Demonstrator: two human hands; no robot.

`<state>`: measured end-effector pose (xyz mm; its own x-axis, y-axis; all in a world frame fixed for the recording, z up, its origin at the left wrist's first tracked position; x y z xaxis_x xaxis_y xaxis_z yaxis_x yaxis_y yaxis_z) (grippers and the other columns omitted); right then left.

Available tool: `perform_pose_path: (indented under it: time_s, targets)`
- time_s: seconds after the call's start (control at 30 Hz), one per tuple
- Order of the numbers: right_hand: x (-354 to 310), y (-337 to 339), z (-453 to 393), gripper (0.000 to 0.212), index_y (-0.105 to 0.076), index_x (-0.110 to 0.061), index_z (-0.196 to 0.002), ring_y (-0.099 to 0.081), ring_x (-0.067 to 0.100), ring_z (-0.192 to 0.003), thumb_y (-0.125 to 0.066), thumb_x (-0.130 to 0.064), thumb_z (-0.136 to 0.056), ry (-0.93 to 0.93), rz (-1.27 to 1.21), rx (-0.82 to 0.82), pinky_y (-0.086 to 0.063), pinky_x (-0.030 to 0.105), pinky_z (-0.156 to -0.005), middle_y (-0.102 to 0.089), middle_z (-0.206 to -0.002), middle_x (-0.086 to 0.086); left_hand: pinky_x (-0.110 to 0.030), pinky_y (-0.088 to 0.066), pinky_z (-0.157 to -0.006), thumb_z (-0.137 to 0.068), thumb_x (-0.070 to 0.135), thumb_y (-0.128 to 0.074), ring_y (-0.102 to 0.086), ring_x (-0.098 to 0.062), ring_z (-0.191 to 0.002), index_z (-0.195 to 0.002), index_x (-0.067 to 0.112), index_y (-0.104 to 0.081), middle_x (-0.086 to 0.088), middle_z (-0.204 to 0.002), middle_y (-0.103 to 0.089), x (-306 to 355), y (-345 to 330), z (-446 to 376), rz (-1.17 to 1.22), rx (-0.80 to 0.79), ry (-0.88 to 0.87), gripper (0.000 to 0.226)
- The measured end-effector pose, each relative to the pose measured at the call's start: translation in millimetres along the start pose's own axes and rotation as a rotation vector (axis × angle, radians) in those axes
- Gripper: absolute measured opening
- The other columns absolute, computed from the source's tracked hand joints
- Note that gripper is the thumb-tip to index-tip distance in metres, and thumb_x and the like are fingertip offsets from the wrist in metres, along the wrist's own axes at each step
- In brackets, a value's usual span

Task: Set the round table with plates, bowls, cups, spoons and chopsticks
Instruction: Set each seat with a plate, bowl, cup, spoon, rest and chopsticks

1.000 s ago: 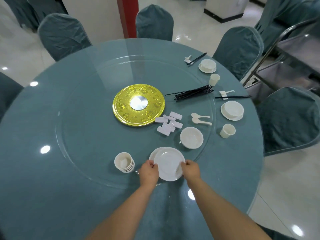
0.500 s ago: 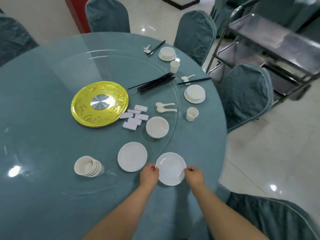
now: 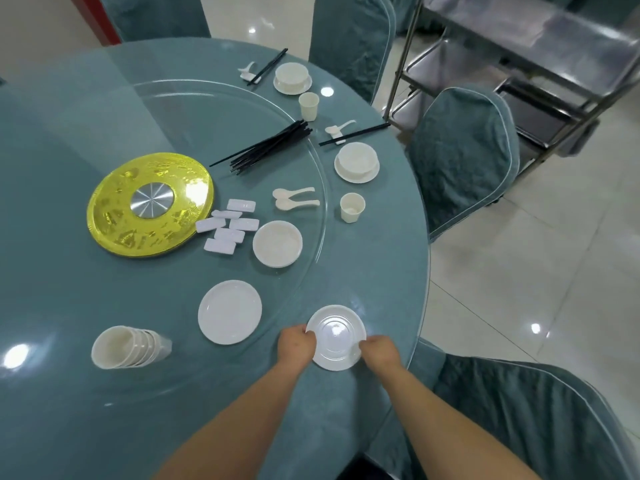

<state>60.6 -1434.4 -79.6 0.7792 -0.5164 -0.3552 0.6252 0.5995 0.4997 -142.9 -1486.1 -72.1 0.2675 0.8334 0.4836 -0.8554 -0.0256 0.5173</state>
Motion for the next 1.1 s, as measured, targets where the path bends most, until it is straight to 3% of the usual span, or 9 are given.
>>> perform_pose_path:
  time_s: [0.07,0.17,0.3,0.43,0.57,0.7,0.87,0.97,1.1]
  targets:
    - [0,-5,0,0.026,-0.052,-0.011,-0.063,-0.051,0.025,-0.078,-0.049,-0.014,-0.089,0.001,0.060,-0.011,-0.037,0.024,-0.067,-0.056,-0.075,0.007,-0.026,-0.039,-0.063,-0.086,0.008,-0.046,-0.052,-0.022,-0.074,-0.090,0.001,-0.067,-0.013,-0.087,-0.066,-3,2,-1,-0.023,0.001,0.006,0.023]
    - [-3,-2,0,0.020,-0.062,-0.008,-0.075,-0.053,0.024,-0.079,-0.048,-0.013,-0.089,-0.004,0.108,0.015,-0.038,0.024,-0.068,-0.061,-0.082,0.010,-0.030,-0.045,-0.078,-0.087,0.010,-0.046,-0.053,-0.020,-0.084,-0.094,0.012,-0.064,-0.007,-0.095,-0.063,-5,5,0,-0.030,-0.033,0.014,0.019]
    - [-15,14,-1,0.022,-0.061,-0.006,-0.075,-0.055,0.026,-0.080,-0.047,-0.011,-0.091,-0.012,0.130,0.119,-0.041,0.025,-0.069,-0.064,-0.088,0.014,-0.024,-0.039,-0.094,-0.091,0.016,-0.046,-0.055,-0.021,-0.121,-0.134,0.016,-0.055,-0.001,-0.135,-0.058,-5,17,1,0.033,-0.032,0.067,0.044]
    - [-63,25,-4,0.023,-0.068,-0.004,-0.089,-0.063,0.030,-0.090,-0.048,-0.015,-0.094,0.111,0.067,0.222,-0.046,0.030,-0.076,-0.070,-0.100,0.019,-0.022,-0.037,-0.087,-0.093,0.016,-0.044,-0.056,-0.023,-0.119,-0.130,0.014,-0.058,-0.004,-0.131,-0.061,9,54,-10,0.119,0.079,0.035,0.040]
    - [-128,19,-7,0.024,-0.067,-0.003,-0.104,-0.062,0.032,-0.101,-0.053,-0.019,-0.095,0.261,-0.041,0.214,-0.045,0.032,-0.085,-0.070,-0.105,0.015,-0.031,-0.045,-0.096,-0.095,0.018,-0.042,-0.058,-0.025,-0.114,-0.128,0.018,-0.058,-0.003,-0.125,-0.063,26,99,-30,0.245,0.221,0.010,0.036]
    - [-182,6,-11,0.036,-0.061,-0.009,-0.127,-0.059,0.031,-0.114,-0.049,-0.018,-0.094,0.344,-0.049,0.145,-0.043,0.030,-0.093,-0.068,-0.117,0.011,-0.024,-0.038,-0.089,-0.095,0.019,-0.043,-0.056,-0.020,-0.106,-0.137,0.019,-0.050,-0.006,-0.127,-0.061,45,128,-52,0.311,0.277,-0.032,0.043]
    - [-222,-8,-20,0.047,-0.049,-0.019,-0.139,-0.060,0.026,-0.100,-0.048,-0.018,-0.092,0.394,-0.085,0.065,-0.043,0.030,-0.089,-0.067,-0.105,0.007,-0.038,-0.032,-0.115,-0.093,0.021,-0.049,-0.040,-0.021,-0.138,-0.148,0.016,-0.037,-0.004,-0.150,-0.043,58,140,-77,0.336,0.188,-0.037,0.056]
    - [-238,-16,-23,0.038,-0.059,-0.024,-0.123,-0.062,0.028,-0.097,-0.047,-0.014,-0.089,0.454,-0.115,0.025,-0.048,0.034,-0.083,-0.068,-0.101,0.007,-0.041,-0.040,-0.108,-0.089,0.014,-0.045,-0.049,-0.026,-0.130,-0.143,0.017,-0.044,-0.003,-0.144,-0.051,62,142,-84,0.302,0.159,-0.060,0.054]
    - [-239,-17,-27,0.031,-0.063,-0.022,-0.109,-0.056,0.025,-0.080,-0.044,-0.012,-0.087,0.440,-0.114,0.042,-0.047,0.030,-0.067,-0.065,-0.090,0.008,-0.027,-0.046,-0.065,-0.085,0.011,-0.043,-0.060,-0.023,-0.089,-0.119,0.028,-0.058,0.001,-0.109,-0.068,65,143,-84,0.300,0.179,-0.127,0.041]
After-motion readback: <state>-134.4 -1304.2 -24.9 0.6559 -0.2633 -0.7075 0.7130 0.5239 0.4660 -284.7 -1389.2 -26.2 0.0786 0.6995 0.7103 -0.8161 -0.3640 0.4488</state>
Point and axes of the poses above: each hand's wrist, its own z-axis away from the middle knuckle, its own y-axis out of the back of the hand, x = y × z, the point moved 7 cm from there along -z, towards the middle knuckle
